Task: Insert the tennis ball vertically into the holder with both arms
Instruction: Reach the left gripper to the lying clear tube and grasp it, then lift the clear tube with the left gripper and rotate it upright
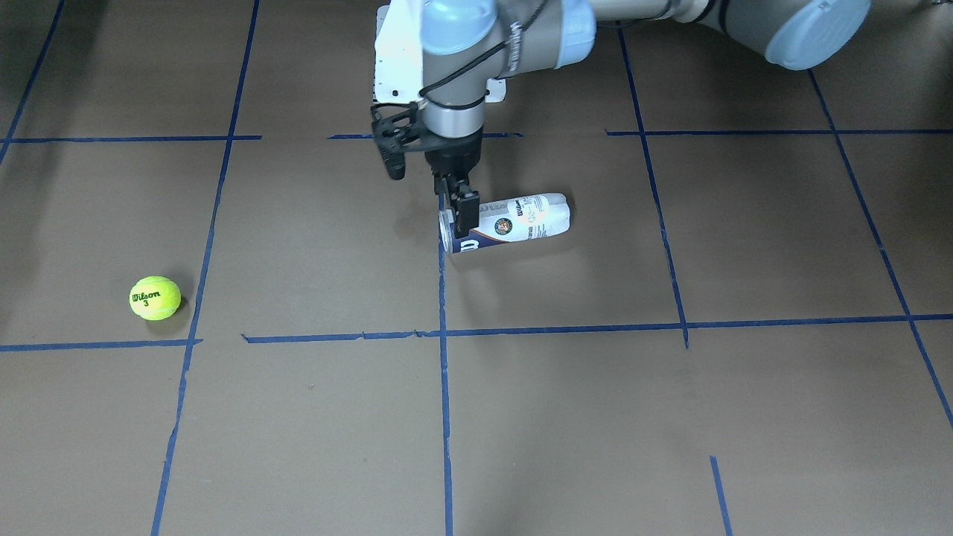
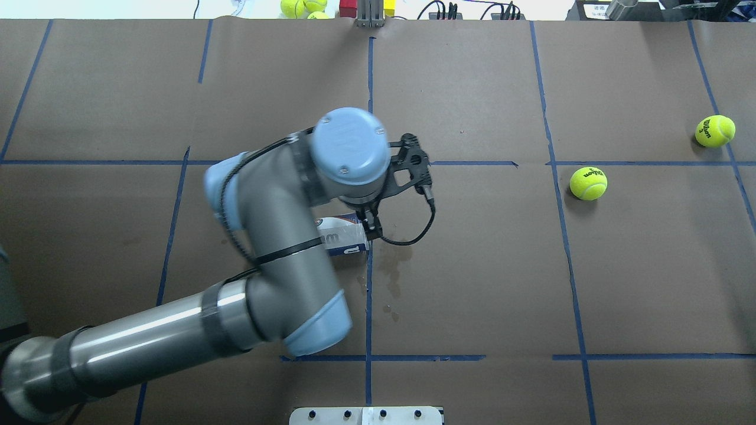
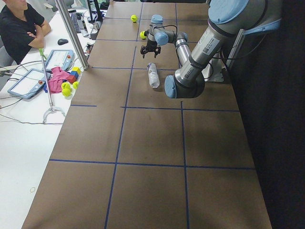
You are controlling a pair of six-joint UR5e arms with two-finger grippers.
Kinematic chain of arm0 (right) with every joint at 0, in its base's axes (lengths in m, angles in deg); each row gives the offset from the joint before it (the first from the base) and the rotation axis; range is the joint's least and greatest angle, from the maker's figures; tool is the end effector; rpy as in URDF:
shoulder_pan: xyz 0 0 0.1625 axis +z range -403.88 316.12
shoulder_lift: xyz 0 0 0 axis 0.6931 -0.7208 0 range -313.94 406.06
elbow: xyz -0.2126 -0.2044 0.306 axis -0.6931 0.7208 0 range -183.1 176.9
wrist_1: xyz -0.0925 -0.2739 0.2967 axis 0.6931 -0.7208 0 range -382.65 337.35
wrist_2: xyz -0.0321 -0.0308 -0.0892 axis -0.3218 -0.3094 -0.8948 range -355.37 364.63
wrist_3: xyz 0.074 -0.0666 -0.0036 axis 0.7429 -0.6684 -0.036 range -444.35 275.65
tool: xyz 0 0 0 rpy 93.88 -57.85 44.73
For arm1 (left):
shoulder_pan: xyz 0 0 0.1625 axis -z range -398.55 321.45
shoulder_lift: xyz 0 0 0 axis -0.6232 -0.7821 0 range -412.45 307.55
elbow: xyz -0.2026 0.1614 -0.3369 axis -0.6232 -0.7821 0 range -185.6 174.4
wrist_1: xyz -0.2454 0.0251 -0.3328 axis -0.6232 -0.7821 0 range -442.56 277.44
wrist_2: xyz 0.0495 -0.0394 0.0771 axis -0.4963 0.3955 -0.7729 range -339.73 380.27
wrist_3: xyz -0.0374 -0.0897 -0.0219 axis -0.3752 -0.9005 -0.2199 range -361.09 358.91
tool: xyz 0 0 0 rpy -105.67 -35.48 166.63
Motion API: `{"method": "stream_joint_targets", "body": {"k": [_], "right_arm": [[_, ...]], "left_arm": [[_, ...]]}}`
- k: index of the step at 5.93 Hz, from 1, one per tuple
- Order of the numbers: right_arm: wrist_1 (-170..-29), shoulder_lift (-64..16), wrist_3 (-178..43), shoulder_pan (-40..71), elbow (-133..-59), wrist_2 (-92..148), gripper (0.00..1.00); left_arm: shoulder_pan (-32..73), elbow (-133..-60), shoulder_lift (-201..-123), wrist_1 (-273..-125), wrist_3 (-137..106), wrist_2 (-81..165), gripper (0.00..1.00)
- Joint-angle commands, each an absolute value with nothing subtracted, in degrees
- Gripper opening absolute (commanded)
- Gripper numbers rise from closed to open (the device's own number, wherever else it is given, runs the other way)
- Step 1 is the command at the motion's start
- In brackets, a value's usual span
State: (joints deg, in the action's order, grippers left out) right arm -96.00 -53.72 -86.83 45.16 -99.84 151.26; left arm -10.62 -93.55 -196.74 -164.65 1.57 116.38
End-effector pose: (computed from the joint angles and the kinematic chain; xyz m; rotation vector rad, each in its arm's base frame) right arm 0.0428 -0.4301 0.6319 0.2308 -0.9814 -0.1723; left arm 0.5838 -0.4483 0.1016 0.6566 0.4977 1.1105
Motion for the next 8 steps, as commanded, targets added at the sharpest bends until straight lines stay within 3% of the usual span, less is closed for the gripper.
{"method": "stream_joint_targets", "body": {"k": [1,3,8], "right_arm": [[-95.86,-53.87,-86.81,45.16,-99.87,151.32,1.00],[-95.86,-53.87,-86.90,45.16,-99.78,151.14,1.00],[-95.86,-53.43,-82.98,45.07,-99.69,151.32,1.00]], "left_arm": [[-10.78,-84.48,-204.82,-155.63,3.39,111.08,1.00],[-14.11,-81.12,-204.85,-155.25,8.81,106.09,1.00],[-15.87,-82.76,-204.23,-154.81,6.66,106.67,1.00]]}}
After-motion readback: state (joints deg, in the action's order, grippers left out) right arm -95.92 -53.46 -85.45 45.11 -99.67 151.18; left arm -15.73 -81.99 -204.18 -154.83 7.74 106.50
